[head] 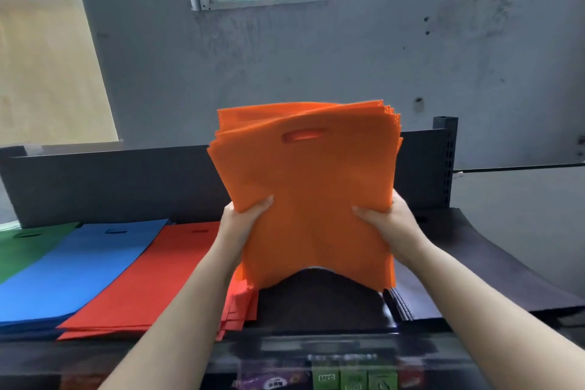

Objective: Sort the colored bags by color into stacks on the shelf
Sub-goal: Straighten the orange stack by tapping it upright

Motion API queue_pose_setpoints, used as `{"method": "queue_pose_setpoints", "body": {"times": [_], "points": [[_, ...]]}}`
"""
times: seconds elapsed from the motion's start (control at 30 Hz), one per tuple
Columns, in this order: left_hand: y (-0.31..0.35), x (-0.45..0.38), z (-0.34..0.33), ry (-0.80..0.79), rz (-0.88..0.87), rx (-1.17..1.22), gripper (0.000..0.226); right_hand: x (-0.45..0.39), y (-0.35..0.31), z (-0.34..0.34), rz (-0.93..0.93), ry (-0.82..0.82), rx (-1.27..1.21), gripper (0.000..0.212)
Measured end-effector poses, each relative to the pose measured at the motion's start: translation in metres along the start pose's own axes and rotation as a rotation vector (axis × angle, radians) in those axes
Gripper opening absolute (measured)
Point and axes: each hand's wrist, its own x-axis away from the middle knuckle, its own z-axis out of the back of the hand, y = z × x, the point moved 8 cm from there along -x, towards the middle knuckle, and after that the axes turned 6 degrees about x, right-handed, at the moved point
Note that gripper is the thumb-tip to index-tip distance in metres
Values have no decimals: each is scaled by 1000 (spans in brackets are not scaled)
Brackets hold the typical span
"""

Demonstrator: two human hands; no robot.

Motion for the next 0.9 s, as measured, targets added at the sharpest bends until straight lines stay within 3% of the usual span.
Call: {"method": "queue_pose_setpoints", "body": {"times": [0.07, 0.13, 0.27, 0.33, 0.43, 0.57, 0.63, 0.77, 0.9], "points": [[-2, 1, -1, -65, 29, 14, 43, 3, 5, -3, -72, -108, 24, 57], [10, -2, -3, -91, -38, -8, 51, 2, -3, 7, -41, -50, 36, 69], [62, -9, -19, -66, -281, -55, 72, -9, -61, 23, 236, 109, 192, 107], [88, -9, -24, -43, -433, -93, 83, -11, -94, 24, 426, 165, 330, 114], [121, -5, -30, -61, -630, -257, 91, -9, -129, 20, 662, 195, 585, 104], [143, 1, -42, -106, -821, -572, 67, -13, -137, 17, 671, 213, 818, 69], [144, 1, -41, -74, -820, -641, 52, -11, -137, 19, 686, 267, 818, 52], [144, 0, -31, 29, -799, -647, 31, -8, -134, 22, 701, 349, 795, 42], [137, -5, -21, 33, -693, -590, 33, -12, -126, 33, 619, 422, 608, 54]]}}
